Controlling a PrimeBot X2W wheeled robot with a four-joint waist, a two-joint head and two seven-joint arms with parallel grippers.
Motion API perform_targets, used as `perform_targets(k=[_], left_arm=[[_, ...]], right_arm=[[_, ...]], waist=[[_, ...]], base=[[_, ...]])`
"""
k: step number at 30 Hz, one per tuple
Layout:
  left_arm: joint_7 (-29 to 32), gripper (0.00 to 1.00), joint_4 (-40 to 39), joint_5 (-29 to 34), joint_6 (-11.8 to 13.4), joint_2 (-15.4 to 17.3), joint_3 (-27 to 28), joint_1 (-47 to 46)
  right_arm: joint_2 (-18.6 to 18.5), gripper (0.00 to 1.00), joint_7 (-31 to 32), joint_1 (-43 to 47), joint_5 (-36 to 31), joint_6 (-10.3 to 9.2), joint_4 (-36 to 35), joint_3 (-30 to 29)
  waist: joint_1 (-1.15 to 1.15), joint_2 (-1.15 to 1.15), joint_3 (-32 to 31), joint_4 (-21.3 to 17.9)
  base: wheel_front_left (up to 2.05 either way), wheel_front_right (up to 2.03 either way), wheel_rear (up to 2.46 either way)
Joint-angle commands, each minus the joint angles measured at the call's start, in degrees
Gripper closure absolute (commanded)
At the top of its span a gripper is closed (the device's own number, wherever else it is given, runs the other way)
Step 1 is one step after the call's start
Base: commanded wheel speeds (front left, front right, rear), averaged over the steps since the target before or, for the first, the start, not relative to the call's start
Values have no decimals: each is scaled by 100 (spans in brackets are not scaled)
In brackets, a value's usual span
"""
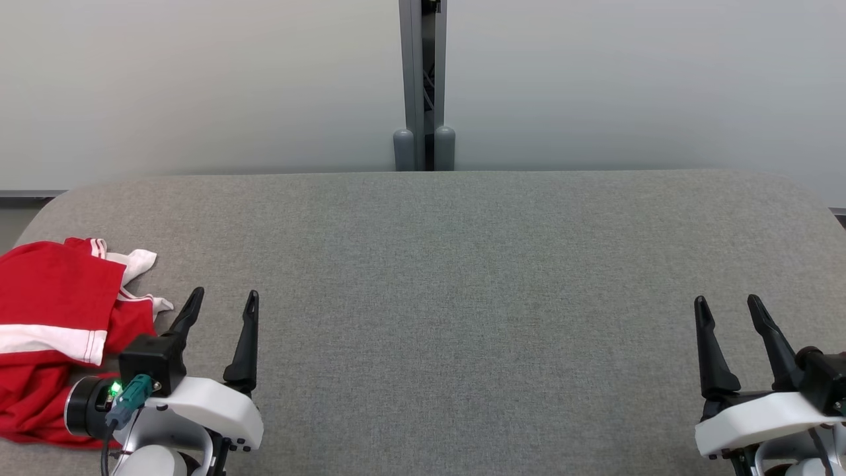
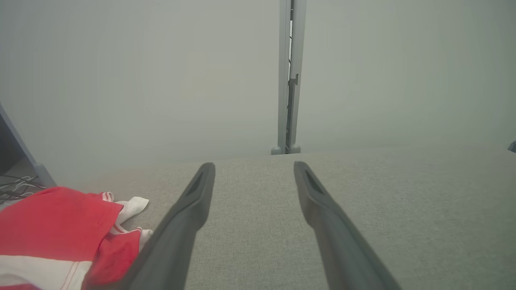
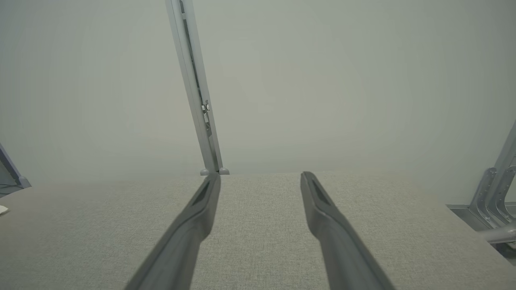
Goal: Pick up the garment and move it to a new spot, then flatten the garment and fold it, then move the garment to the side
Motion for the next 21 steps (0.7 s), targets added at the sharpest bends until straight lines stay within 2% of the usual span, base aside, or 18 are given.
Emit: perform_targets(k=[1, 21], left_arm=[[5, 0, -44, 134, 49, 62, 26, 74], [3, 0, 72, 30, 79, 68, -53, 71]], right_arm=[[-15, 0, -84, 57, -126, 19, -60, 5], [4, 0, 16, -8, 48, 19, 89, -40]], waist=[[0, 0, 4, -3], [0, 0, 9, -76]], base=[[0, 0, 0], [0, 0, 0]])
